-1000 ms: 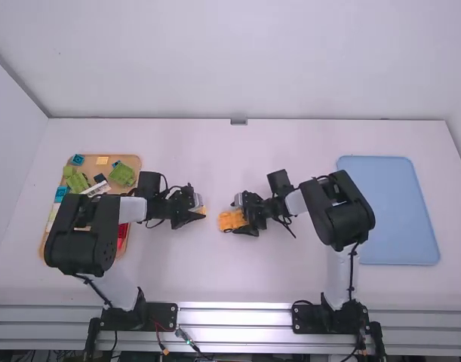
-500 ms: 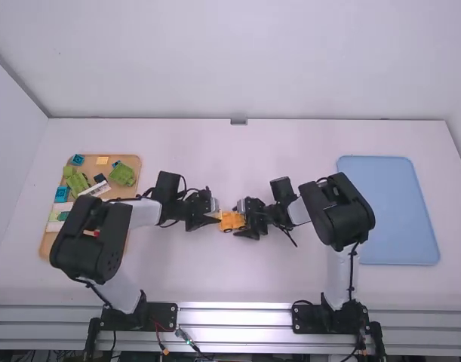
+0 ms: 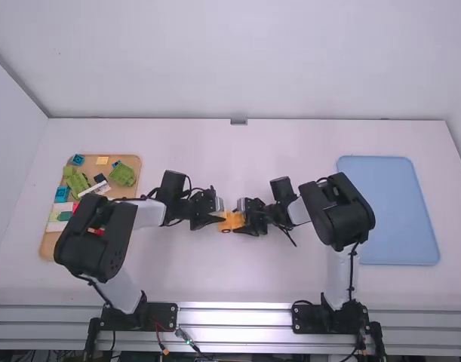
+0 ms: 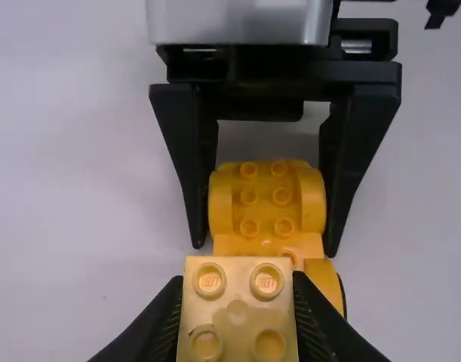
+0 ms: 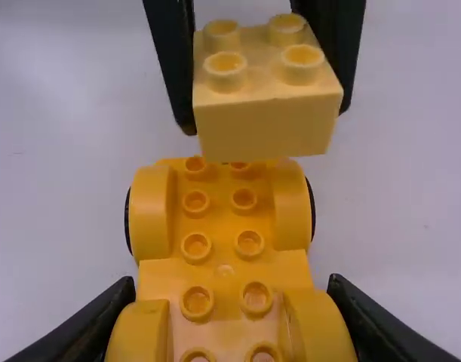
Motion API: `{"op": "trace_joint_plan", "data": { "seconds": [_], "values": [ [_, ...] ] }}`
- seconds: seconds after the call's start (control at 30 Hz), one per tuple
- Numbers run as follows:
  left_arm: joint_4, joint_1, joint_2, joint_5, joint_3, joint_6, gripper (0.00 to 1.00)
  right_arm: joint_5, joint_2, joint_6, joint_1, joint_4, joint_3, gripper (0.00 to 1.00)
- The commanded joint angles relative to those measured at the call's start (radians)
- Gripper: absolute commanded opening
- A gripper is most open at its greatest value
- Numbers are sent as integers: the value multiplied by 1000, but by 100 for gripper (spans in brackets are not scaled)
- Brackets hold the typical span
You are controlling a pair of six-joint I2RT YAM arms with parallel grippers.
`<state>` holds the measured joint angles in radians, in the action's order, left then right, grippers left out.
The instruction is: Assemble lego blocks to make yellow taxi
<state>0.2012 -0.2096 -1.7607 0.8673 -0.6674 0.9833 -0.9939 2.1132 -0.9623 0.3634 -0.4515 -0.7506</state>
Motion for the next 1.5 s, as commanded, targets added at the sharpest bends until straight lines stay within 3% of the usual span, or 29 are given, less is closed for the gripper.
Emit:
{"op": "trace_joint_plan", "data": {
  "seconds": [0.0,0.47,0.73,1.4,1.43,1.47],
  "values": [
    [-2,-6,-26,52,5,-4,2,19,15,43,-4,2,-2,51],
    [38,-11,-55,57,-15,27,2,68,15,103,12,-42,-1,54],
    [-44,-26,-100,60,-81,78,2,68,15,103,11,-42,-2,54],
    [-3,-35,-143,58,-74,80,2,68,15,103,11,-42,-2,55],
    [-5,-36,-143,58,-74,80,2,68,15,103,11,-42,-2,55],
    [-6,-42,-144,58,-74,80,10,68,15,103,11,-42,-2,55]
  ]
}}
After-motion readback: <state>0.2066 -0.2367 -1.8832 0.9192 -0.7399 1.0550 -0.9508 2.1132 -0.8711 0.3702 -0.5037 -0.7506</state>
